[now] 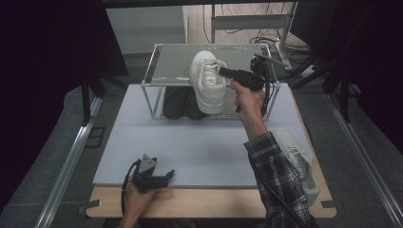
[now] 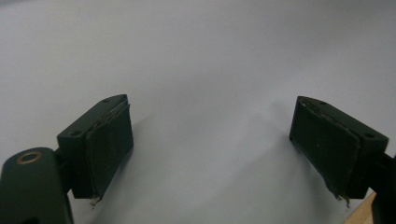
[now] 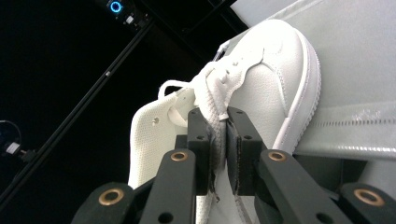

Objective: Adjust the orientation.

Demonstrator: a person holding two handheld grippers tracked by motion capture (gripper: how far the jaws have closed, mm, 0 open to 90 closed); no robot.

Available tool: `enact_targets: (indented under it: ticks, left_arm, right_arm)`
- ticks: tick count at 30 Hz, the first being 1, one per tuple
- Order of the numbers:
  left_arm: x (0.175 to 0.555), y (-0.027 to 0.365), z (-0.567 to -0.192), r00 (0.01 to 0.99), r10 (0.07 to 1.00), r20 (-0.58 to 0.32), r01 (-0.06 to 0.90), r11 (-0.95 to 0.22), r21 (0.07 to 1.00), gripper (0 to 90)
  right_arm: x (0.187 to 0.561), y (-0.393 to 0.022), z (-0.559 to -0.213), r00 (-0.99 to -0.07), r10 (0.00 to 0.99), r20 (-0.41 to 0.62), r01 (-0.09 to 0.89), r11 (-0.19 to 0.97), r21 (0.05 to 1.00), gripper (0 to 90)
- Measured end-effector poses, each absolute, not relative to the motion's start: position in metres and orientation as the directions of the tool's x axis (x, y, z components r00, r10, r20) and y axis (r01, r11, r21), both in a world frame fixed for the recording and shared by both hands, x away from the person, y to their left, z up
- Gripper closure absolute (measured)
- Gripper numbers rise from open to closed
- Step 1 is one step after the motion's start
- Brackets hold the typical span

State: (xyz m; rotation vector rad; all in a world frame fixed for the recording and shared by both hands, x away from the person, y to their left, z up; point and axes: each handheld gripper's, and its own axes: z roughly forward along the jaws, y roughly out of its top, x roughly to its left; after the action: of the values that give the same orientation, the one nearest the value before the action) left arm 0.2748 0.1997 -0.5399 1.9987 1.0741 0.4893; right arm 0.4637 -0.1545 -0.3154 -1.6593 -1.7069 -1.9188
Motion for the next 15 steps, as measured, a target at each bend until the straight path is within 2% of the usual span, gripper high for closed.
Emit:
enact_targets:
  ticks: [15]
  left_arm:
    - [0.275, 0.200, -0.540, 0.567, 0.823, -0.032, 0.515, -0.323, 0.794, 12.8]
  right_arm:
    - [0.491, -0.145, -0.315, -0.374, 0.588, 0.718, 0.639, -0.398, 0.658, 81.3]
